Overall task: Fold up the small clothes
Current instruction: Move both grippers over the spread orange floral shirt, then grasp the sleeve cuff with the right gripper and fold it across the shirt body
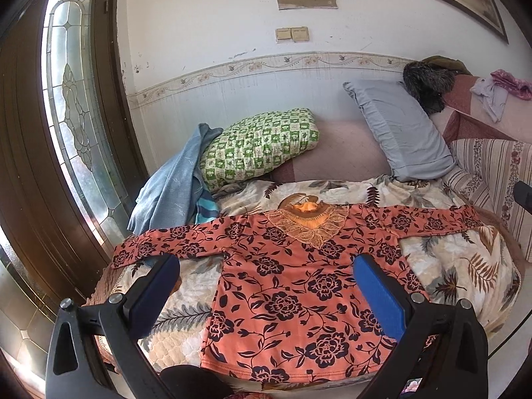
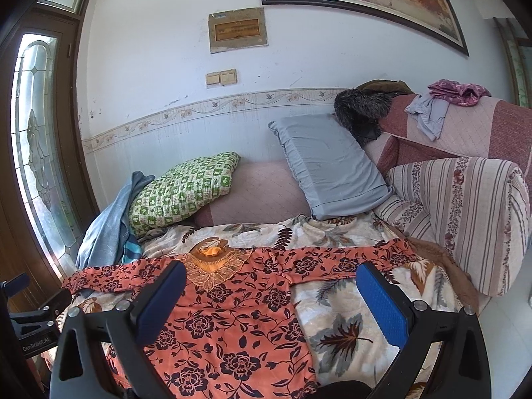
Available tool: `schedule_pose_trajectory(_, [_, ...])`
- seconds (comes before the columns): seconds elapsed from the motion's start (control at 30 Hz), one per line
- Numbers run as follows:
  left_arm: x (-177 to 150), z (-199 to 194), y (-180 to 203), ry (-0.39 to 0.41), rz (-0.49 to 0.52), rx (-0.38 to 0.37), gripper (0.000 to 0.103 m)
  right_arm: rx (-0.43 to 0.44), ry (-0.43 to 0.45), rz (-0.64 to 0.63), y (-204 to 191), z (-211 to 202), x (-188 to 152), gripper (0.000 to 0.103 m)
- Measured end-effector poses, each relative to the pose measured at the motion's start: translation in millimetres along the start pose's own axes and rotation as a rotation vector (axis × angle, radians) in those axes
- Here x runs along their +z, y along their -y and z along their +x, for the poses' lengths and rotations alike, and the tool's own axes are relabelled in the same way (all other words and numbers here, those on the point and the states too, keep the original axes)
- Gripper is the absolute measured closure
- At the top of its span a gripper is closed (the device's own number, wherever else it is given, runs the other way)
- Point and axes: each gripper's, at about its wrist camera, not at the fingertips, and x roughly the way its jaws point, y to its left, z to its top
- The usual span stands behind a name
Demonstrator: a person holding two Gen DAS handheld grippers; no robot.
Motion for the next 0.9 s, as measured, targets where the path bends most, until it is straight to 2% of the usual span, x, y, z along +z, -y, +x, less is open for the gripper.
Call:
schedule_pose_trajectory(0.27, [8.2, 6.6, 25.6, 0.000, 0.042, -0.052, 0.000, -0.045, 0.005, 0.003, 17.1, 3.9, 5.9, 0.000])
schedule_pose_trajectory(0.67, [5.0, 50.1, 21.4, -0.076, 0.035, -0.022, 0.000, -0.013, -0.092, 0.007, 15.6, 57.5, -4.5, 0.000])
schedule_pose_trajectory(0.8, [-4.8, 89.6, 9.0, -0.165, -0.005, -0.089, 0.000, -0.013, -0.133, 0.031, 30.4, 87.7, -10.5, 0.000])
schedule_pose_trajectory(0.9, [-25.4, 135.0, -6.6, -0.322, -0.099, -0.168, 0.000, -0.033, -0.170, 0.088, 61.5, 117.7, -20.1, 0.000])
